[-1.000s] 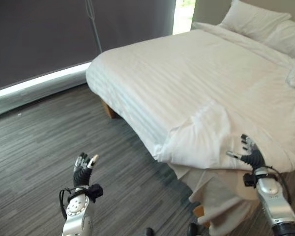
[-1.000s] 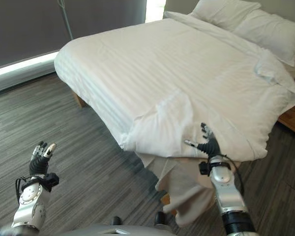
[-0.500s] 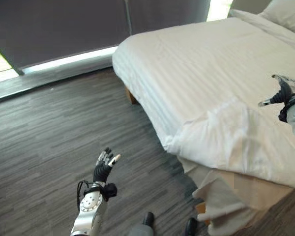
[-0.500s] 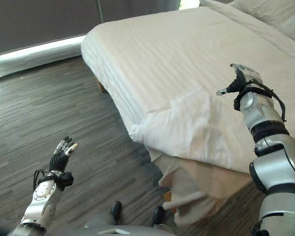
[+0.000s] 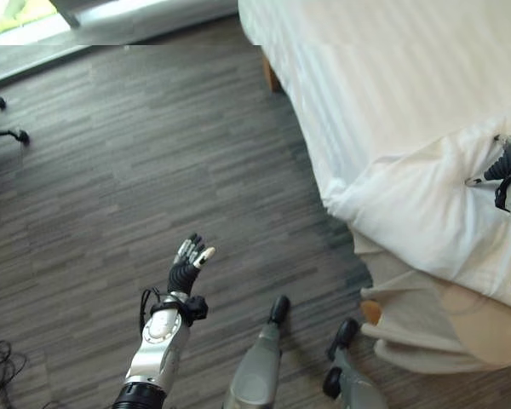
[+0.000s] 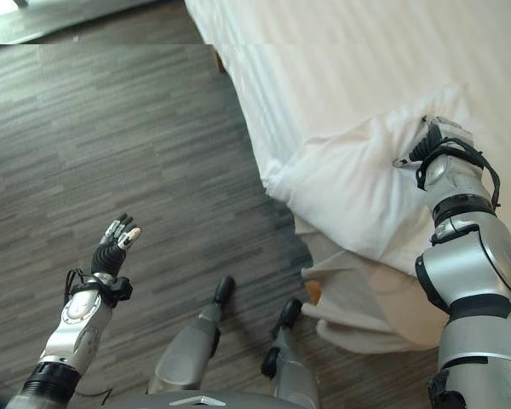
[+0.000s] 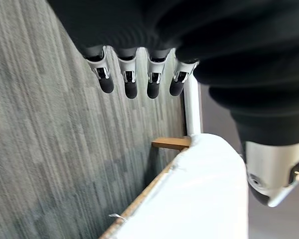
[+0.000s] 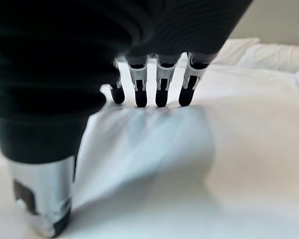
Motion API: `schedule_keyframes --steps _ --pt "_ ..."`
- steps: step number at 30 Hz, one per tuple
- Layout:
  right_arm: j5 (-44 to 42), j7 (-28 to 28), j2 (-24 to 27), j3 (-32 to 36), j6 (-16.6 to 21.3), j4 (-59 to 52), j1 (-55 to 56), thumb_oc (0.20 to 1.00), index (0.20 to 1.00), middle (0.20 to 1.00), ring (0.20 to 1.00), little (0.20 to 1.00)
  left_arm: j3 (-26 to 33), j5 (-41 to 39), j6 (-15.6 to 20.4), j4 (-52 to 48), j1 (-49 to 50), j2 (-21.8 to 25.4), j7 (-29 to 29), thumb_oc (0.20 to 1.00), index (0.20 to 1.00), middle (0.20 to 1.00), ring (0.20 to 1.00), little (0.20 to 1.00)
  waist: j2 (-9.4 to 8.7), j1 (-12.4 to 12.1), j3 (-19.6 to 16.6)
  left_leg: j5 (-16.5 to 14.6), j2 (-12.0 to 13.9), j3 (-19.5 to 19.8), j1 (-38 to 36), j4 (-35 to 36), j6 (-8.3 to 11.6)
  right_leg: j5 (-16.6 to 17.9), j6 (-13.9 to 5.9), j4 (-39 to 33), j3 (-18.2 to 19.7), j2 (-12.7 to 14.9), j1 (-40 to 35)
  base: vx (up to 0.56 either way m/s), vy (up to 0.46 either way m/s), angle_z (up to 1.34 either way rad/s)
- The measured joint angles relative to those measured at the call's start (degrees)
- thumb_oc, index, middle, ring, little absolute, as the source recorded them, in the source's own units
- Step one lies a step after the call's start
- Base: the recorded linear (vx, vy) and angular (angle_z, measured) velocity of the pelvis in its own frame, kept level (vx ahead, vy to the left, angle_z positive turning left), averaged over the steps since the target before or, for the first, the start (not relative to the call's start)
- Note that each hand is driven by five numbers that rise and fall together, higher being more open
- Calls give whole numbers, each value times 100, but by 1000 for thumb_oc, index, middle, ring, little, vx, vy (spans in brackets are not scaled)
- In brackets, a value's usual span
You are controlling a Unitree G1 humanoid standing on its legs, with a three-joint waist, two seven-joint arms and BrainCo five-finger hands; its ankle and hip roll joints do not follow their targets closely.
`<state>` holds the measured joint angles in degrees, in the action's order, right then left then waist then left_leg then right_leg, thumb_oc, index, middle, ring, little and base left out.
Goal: Making the bed.
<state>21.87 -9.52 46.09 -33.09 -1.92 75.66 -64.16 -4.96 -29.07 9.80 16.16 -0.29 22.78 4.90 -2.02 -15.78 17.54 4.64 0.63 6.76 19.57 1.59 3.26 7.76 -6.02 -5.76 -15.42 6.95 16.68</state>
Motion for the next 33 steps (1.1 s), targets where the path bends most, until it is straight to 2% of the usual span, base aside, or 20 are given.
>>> schedule_keyframes --steps 2,9,10,11,16,20,22,25,26,27,29,30,32,33 --pt "-1 -160 27 67 -12 -47 -119 1000 1000 1000 1000 1000 -48 0 -1 5 -49 -18 55 1000 1000 1000 1000 1000 47 35 192 1 5 -22 48 -12 1 18 11 1 22 0 51 -12 31 -6" --pt "40 -144 -114 199 28 -48 -161 1000 1000 1000 1000 1000 -162 1 5 26 -554 -116 124 1000 1000 1000 1000 1000 38 129 206 -1 4 -146 20 10 3 34 10 0 162 27 95 5 27 -7" --pt "43 -137 -109 276 32 -47 -172 768 768 768 768 768 -163 1 5 27 -606 -117 129 1000 1000 1000 1000 1000 43 142 203 -1 0 -156 17 9 3 43 12 0 178 28 97 28 45 -8" --pt "43 -116 -103 344 32 -44 -173 200 200 200 200 200 -163 2 5 27 -635 -116 137 1000 1000 1000 1000 1000 48 141 200 -1 -1 -164 11 6 3 49 12 0 190 30 96 20 22 -5" --pt "-8 5 -77 337 32 -104 -222 200 200 200 200 200 -165 3 10 30 -854 -117 182 1000 1000 1000 1000 1000 66 184 178 -1 0 -211 -119 9 2 69 23 0 240 29 -5 14 31 -5" --pt "-408 16 153 383 96 -1821 403 200 200 200 200 200 -130 15 29 38 -829 -155 350 1000 1000 1000 1000 1000 16 477 153 -4 -19 -324 -229 26 -2 101 -5 2 350 18 -55 17 19 -11" --pt "-457 81 233 597 159 -2722 1279 200 200 200 200 200 -86 16 29 37 -796 -201 382 1000 1000 1000 1000 1000 -82 605 113 -20 -8 -410 -336 36 -22 103 -4 2 429 9 -124 36 6 -15" --pt "-632 157 223 1405 240 -3946 2898 200 200 200 200 200 171 22 29 36 -647 -199 401 1000 1000 1000 1000 1000 -183 865 77 -71 5 -528 -628 91 -39 101 -6 3 552 -7 -312 63 24 -22" --pt "-645 237 211 1945 234 -4448 3543 200 200 200 200 200 247 30 20 2 -615 -221 391 1000 1000 1000 1000 1000 -191 872 77 -79 10 -555 -697 115 -41 93 -14 2 579 -11 -369 81 33 -26" --pt "-700 273 166 2399 321 -4981 4375 200 200 200 200 200 574 47 39 -109 -403 -216 413 1000 1000 1000 1000 1000 -266 974 17 -90 14 -622 -829 179 -47 81 -19 2 655 0 -429 77 33 -32" --pt "-750 351 -55 3120 406 -5059 5321 200 200 200 200 200 780 49 16 -69 -309 -188 431 1000 1000 1000 1000 1000 -325 1133 -25 -114 15 -703 -1001 236 -55 52 -55 1 727 -8 -540 86 31 -21" --pt "-872 386 -426 3561 411 -5024 6031 200 200 200 200 200 990 48 18 -68 -197 -183 434 1000 1000 1000 1000 1000 -409 1203 -156 -147 22 -755 -1116 240 -71 17 -51 0 771 18 -633 59 10 -12" --pt "-947 438 -740 3528 412 -4858 6544 200 200 200 200 200 1089 48 21 -5 -20 -167 488 1000 1000 1000 1000 1000 -458 1296 -369 -225 25 -781 -1188 259 -76 -32 -68 -3 820 24 -673 69 28 -17" --pt "-954 495 -1055 3491 405 -4708 6759 200 200 200 200 200 1074 51 12 64 32 -189 490 1000 1000 1000 1000 1000 -481 1434 -501 -234 9 -791 -1232 297 -94 -75 -51 -4 831 44 -690 89 35 -8"
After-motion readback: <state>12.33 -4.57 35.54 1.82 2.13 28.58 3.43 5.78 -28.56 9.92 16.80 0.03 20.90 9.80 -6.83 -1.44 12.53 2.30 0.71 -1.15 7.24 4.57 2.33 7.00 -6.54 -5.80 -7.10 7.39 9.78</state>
